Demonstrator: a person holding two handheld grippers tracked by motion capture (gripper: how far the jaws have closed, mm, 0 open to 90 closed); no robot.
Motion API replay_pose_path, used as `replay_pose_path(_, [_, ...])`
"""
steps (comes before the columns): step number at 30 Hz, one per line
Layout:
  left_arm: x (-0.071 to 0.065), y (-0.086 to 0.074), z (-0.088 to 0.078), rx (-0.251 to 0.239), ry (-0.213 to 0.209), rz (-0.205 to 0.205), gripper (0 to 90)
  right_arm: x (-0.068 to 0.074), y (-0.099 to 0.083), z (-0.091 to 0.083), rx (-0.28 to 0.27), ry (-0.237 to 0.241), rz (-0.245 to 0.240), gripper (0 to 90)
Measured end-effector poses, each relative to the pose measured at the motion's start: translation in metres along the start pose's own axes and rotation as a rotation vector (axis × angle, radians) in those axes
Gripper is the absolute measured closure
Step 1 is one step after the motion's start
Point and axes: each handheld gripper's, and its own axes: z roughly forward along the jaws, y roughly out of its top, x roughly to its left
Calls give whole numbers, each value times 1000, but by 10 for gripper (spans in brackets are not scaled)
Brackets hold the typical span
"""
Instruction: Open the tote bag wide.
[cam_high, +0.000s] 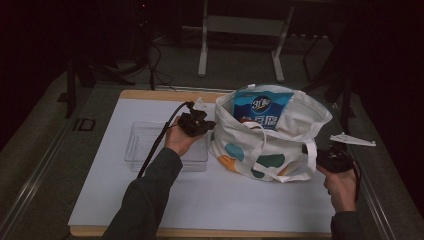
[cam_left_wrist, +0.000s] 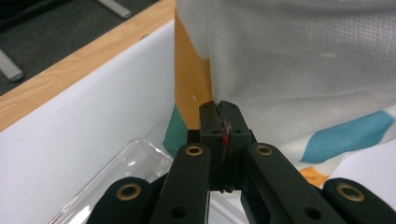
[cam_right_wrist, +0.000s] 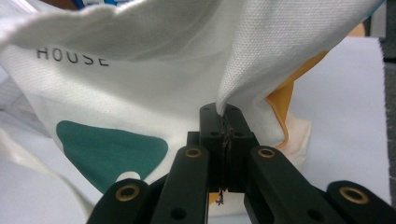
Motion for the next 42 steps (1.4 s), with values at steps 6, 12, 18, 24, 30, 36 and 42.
replay_pose_path(6, [1, 1, -14, -41, -32, -19, 900, -2, 0, -13, -37, 28, 10, 893])
replay_pose_path(12, [-6, -4, -15, -13, -44, 14, 900, 1, -8, -17, -8, 53, -21, 890])
replay_pose_path(18, [-8, -13, -7, 41, -24, 48, 900, 3, -13, -13, 8, 57, -27, 890])
replay_pose_path(24, [-13, -23, 8, 99, -13, 68, 900, 6, -19, -2, 59, 28, -51, 889])
replay_pose_path(30, [-16, -28, 22, 134, -21, 67, 900, 6, -26, 7, 108, 2, -57, 889])
replay_pose_path(36, [-18, -30, 32, 155, -30, 59, 900, 2, -38, 24, 161, -1, -49, 890])
replay_pose_path(42, [-15, -33, 39, 168, -41, 36, 900, 0, -41, 29, 185, 6, -38, 890])
